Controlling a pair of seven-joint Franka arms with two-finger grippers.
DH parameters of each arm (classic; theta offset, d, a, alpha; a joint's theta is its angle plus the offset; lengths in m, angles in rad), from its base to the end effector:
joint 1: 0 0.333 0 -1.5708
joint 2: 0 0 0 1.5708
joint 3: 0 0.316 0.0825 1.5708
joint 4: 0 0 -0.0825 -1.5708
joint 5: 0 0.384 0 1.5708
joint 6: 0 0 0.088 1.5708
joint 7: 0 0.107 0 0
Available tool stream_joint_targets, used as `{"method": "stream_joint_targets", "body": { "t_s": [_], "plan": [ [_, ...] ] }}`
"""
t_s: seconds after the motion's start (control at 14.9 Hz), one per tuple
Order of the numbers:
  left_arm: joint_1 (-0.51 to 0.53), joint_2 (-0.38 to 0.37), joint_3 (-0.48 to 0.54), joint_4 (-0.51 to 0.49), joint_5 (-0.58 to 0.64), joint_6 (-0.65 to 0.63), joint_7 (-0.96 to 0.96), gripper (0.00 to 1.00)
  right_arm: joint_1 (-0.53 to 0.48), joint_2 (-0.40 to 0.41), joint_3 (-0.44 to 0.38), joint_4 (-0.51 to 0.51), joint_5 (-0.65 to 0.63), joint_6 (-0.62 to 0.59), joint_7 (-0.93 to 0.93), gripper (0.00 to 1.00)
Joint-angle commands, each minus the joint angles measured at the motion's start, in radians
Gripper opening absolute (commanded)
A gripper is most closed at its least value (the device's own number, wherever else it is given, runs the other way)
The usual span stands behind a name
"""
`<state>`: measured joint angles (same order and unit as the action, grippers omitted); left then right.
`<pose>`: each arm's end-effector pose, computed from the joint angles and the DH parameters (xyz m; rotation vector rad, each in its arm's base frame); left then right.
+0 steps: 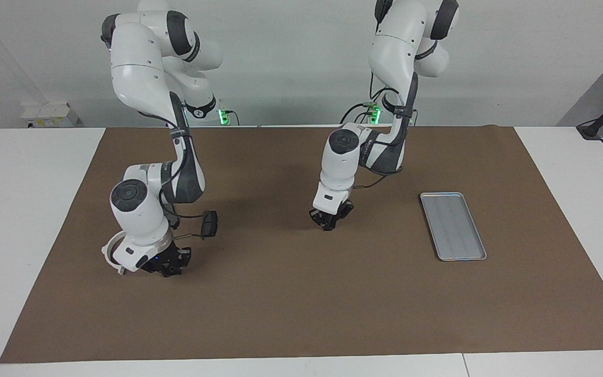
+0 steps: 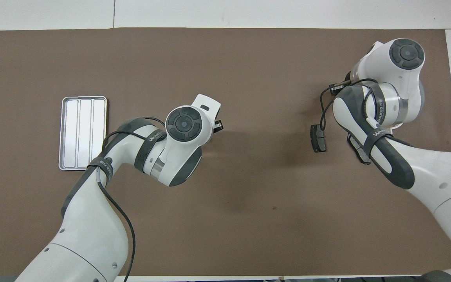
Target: Place bearing gear from tray to pile
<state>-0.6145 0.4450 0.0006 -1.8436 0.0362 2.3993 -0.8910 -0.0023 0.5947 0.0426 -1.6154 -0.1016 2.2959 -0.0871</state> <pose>0.5341 -0.3761 0.2957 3.0570 0.3868 0.1522 0.6994 0.0220 0.2869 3.0685 0.2818 0.1316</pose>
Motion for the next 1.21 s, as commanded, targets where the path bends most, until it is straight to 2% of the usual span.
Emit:
{"method": "stream_joint_targets", "body": {
  "t_s": [0.0, 0.13, 0.34, 0.54, 0.74, 0.94, 1.07, 1.14],
  "plan": [
    [-0.017, -0.025, 0.016, -0.022, 0.034, -0.018, -0.022, 1.0, -0.001, -0.033, 0.013, -0.035, 0.008, 0.004, -0.016, 1.0],
    [-0.007, -0.029, 0.012, 0.021, 0.034, -0.098, -0.013, 1.0, 0.007, -0.061, 0.013, -0.028, 0.008, -0.041, -0.014, 1.0],
    [0.002, -0.072, 0.012, 0.027, 0.03, -0.137, -0.003, 1.0, 0.054, -0.122, 0.014, -0.014, 0.008, -0.142, 0.051, 1.0],
    [0.07, -0.165, 0.016, 0.03, 0.033, -0.172, 0.082, 1.0, 0.172, -0.128, 0.014, 0.089, 0.01, -0.294, 0.339, 1.0],
    [0.208, -0.285, 0.018, 0.03, 0.033, -0.264, 0.251, 1.0, 0.315, -0.127, 0.014, 0.12, 0.051, -0.317, 0.689, 1.0],
    [0.393, -0.364, 0.018, 0.082, 0.03, -0.376, 0.477, 1.0, 0.421, -0.127, 0.014, 0.121, 0.066, -0.308, 0.929, 1.0],
    [0.494, -0.368, 0.018, 0.197, 0.018, -0.53, 0.665, 1.0, 0.494, -0.098, 0.014, 0.137, 0.057, -0.306, 1.064, 1.0],
    [0.521, -0.359, 0.021, 0.277, 0.016, -0.625, 0.731, 1.0, 0.527, -0.061, 0.014, 0.182, 0.054, -0.309, 1.117, 1.0]
  ]
}}
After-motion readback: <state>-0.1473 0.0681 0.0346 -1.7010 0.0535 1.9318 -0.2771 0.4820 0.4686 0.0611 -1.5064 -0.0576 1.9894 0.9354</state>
